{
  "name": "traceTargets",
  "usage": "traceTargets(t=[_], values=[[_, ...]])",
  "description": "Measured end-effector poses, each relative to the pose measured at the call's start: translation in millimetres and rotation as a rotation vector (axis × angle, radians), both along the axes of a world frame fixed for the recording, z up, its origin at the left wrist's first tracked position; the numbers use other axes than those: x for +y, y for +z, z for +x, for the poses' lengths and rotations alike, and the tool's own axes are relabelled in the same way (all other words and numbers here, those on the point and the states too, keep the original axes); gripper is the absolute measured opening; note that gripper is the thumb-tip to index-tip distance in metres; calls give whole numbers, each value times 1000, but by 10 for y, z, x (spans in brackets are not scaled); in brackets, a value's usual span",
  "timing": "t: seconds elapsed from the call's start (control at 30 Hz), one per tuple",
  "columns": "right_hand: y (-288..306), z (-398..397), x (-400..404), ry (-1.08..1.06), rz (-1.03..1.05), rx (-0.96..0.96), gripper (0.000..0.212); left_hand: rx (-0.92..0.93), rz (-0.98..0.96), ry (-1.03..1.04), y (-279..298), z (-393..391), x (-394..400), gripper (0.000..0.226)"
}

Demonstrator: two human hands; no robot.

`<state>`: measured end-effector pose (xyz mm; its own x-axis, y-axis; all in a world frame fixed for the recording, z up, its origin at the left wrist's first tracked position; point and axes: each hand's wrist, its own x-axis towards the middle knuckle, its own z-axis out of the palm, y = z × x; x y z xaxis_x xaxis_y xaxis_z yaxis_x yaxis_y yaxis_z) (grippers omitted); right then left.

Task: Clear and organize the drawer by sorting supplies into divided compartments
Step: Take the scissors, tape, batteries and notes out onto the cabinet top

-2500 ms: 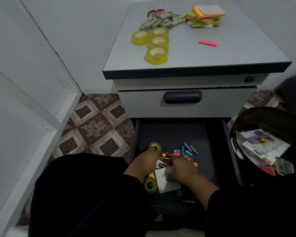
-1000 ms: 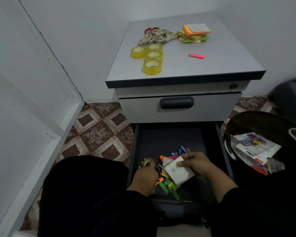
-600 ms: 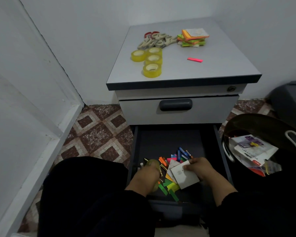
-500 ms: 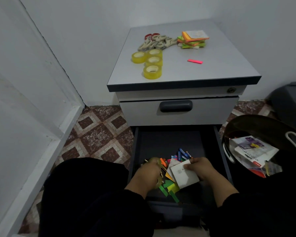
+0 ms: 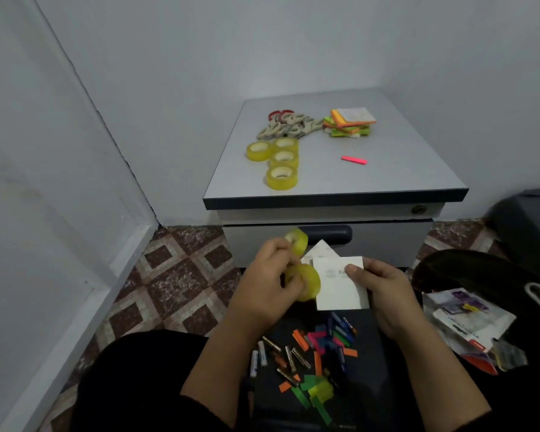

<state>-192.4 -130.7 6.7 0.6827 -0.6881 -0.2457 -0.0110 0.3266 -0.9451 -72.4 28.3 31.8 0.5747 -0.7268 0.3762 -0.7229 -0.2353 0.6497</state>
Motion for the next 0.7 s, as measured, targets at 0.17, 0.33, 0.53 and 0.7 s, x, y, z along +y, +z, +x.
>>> traceTargets(t=[0.17,0.33,0.53,0.7], values=[[550,99,26,-55,-48,-139,16,-122,-254,63,762,385,-120,14],[970,267,-137,-177,-74,-242,9,-151,-31,169,1193,993,-319,19],[1254,591,-555,-333,-82,-236,11,-87,151,167,1328,1265,-630,16],[1470,962,-988,-433,-109,-177,11,-41,168,119,1309,1341,-698,10]])
